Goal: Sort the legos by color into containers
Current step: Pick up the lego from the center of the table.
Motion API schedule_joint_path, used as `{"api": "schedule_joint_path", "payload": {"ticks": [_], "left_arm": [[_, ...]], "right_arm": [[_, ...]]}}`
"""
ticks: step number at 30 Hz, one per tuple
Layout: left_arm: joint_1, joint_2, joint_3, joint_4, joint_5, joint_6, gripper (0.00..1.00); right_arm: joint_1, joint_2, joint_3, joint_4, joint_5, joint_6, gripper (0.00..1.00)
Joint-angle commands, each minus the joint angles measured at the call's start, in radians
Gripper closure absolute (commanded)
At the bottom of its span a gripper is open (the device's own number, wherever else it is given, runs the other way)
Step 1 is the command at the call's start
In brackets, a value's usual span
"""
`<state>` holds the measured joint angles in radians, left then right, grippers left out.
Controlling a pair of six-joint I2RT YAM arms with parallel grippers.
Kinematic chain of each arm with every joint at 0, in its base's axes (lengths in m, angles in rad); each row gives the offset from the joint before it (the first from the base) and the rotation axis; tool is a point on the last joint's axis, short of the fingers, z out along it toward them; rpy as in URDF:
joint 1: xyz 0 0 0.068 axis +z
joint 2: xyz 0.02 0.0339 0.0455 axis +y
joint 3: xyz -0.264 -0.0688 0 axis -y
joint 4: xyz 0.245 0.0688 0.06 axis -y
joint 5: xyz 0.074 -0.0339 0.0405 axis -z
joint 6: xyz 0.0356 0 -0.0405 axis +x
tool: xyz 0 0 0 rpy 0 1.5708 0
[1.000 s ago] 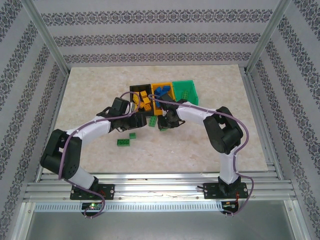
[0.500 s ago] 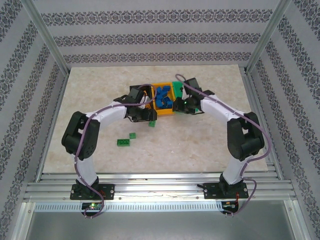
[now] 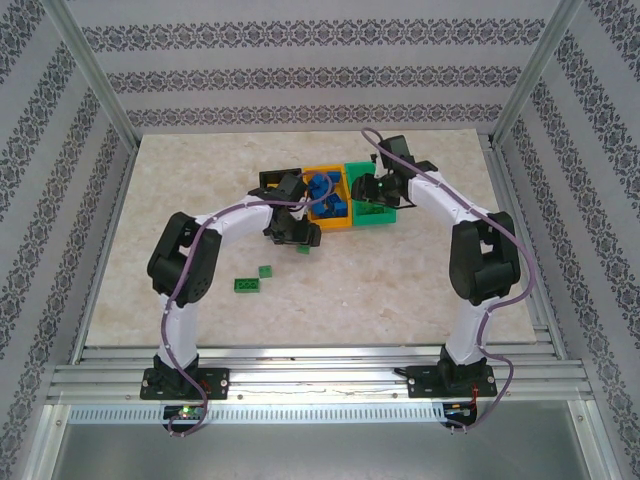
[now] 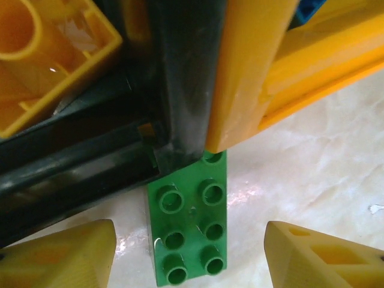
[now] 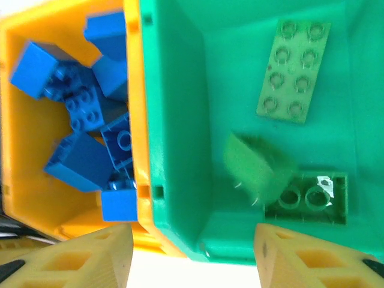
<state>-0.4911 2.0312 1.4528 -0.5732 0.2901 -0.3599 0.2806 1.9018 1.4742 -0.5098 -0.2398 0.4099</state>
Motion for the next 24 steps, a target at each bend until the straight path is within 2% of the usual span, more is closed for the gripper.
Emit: {"api": "schedule_joint_path", "payload": {"ticks": [1,5,8,13,18,21,24], "left_arm": [[-0.008,0.041,0.043,-0.066,-0.026,0.044,0.41],[-0.01,0.047,0.05,-0.066,-0.024,0.05,0.59],[-0.015,0.015,0.031,-0.062,-0.023,0.046,0.66],[-0.022,-0.097,-0.008,-0.051,0.014,0.015,0.68],[-0.038,-0.208,-0.001,0.004,0.053,-0.016,0.68],[-0.039,-0.197,0.09,0.015,0.058,-0.031,0.66],[-0.045,-0.103,0.269,-0.021,0.076,-0.032,0.66]], "right_arm": [[0.023,-0.051,-0.066,-0.009,0.016,-0.023,0.44],[0.042,-0.098,-0.131,0.002,0.026,-0.022,0.44],[0.049,-0.136,-0.175,0.015,0.028,-0.011,0.44],[0.048,-0.221,-0.305,0.108,0.012,0.046,0.44],[0.041,-0.285,-0.387,0.126,0.032,0.056,0.44],[0.026,-0.333,-0.447,0.135,0.05,0.072,0.44],[0.008,-0.396,-0.537,0.162,0.049,0.094,0.44]]}}
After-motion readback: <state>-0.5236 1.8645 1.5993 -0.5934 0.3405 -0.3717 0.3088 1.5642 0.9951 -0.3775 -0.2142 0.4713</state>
